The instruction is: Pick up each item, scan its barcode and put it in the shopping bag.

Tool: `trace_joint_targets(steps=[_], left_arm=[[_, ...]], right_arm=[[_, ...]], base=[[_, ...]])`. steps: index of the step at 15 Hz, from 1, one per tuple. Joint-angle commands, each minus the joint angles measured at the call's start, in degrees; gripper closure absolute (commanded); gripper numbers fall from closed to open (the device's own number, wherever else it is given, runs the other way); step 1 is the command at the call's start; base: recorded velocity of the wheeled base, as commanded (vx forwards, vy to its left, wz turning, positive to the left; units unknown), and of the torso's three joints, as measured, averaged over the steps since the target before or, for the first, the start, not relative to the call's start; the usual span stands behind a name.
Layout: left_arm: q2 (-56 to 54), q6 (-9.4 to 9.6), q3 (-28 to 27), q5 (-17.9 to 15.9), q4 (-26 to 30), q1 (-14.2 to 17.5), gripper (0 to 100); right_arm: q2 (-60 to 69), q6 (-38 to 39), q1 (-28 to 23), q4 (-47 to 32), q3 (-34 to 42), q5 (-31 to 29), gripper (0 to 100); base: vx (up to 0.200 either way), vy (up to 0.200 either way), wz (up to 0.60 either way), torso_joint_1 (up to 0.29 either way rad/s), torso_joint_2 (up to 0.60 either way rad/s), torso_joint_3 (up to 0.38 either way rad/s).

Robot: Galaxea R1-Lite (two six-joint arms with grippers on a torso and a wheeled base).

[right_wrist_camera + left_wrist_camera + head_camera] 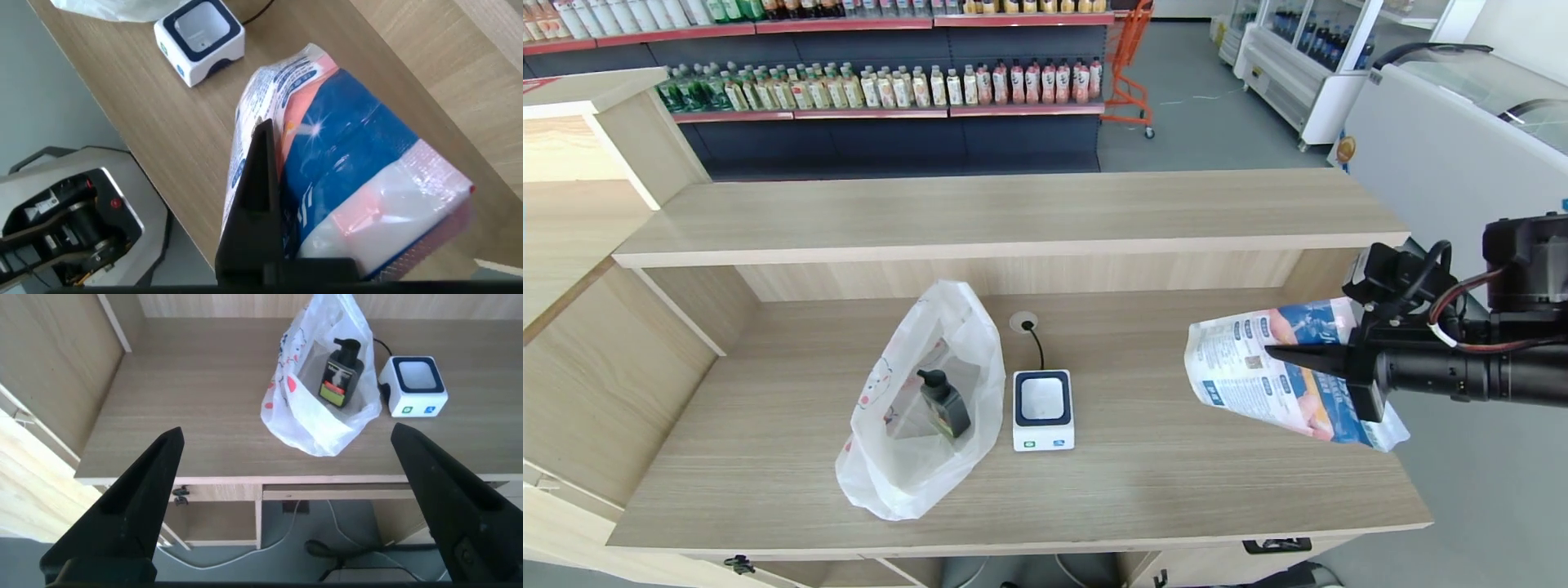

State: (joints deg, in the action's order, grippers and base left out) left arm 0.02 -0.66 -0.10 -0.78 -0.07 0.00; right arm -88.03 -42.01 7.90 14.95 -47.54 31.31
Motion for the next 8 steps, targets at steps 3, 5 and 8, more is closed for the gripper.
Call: trace_joint_targets(steps=[3, 5, 8], left_arm=[[-0.02, -0.04, 0.01, -0.01, -0.01, 0.00, 0], [-0.02, 0.04, 0.01, -0.01, -0.01, 0.00, 0], [-0.02, 0.04, 0.01, -0.01, -0.01, 0.00, 0]], right_arm=[[-5.66, 0.00, 0.27, 0.70, -2.99, 0.69, 100], [-6.45, 0.00, 0.27, 1.67, -2.99, 0.69, 100], [-6.89, 0.08, 0.27, 1.67, -2.91, 0.77, 100]], base=[[0.000, 0.200, 0.00, 0.002, 0.00, 0.004], [0.000, 0.100, 0.00, 0.001, 0.00, -0.001], [0.000, 0.000, 0.00, 0.000, 0.00, 0.000]])
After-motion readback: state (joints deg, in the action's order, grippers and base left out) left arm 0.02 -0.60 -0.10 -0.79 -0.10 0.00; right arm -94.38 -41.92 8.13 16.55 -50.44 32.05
